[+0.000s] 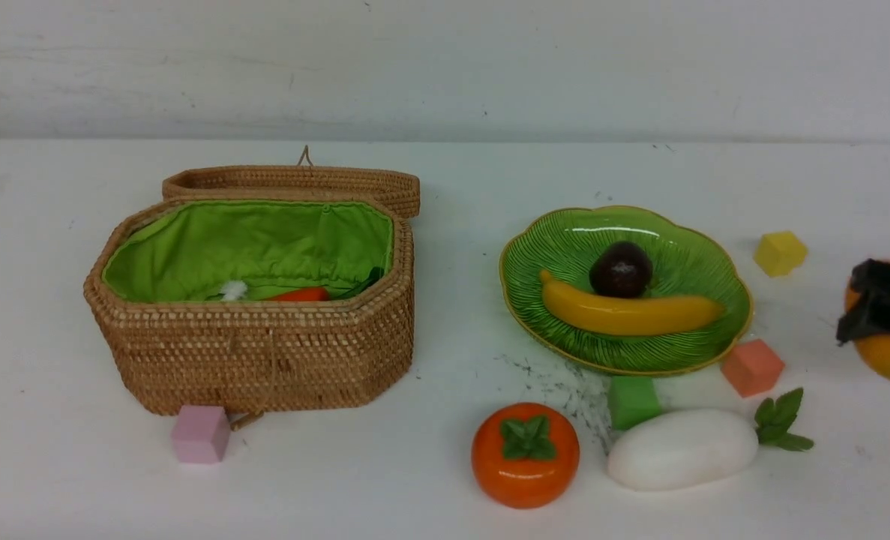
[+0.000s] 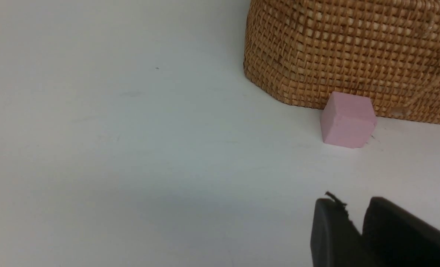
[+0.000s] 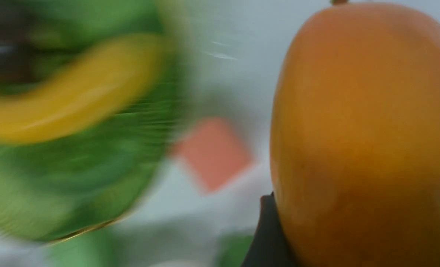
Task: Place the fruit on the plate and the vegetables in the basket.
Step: Use the right arm to grab a mango and put it into the right plate
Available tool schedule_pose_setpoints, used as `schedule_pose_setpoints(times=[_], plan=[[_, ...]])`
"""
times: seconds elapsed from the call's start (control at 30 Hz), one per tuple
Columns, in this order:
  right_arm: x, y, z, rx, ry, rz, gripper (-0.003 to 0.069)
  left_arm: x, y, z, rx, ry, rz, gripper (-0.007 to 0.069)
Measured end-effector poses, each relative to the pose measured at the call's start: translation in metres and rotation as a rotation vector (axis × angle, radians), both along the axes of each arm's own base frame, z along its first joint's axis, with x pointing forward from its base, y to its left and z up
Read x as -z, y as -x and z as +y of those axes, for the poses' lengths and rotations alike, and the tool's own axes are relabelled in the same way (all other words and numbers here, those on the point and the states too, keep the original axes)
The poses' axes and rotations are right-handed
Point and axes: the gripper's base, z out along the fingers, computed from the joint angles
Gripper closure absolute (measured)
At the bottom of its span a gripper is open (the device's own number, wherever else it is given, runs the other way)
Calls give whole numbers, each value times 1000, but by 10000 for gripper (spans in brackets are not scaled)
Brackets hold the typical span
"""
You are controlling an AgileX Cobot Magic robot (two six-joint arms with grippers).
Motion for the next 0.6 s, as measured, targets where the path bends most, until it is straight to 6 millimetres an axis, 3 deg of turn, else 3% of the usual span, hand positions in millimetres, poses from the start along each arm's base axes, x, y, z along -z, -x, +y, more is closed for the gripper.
schedule_pose_setpoints(times=[0.13,0.27,0.3,0.47,0.6], plan=[[-22,-11,45,-186,-55,-59,133,0,0,0,0,1,0,491],[-25,-28,74,-287,-101,-87,133,0,0,0,0,1,0,490],[-24,-40,83,-309,-119,-96,133,0,0,0,0,1,0,488],[-10,-78,89,-300,-145,-102,133,0,0,0,0,1,0,482],[18,-113,80,-262,-169,-48,133,0,0,0,0,-1,0,481]])
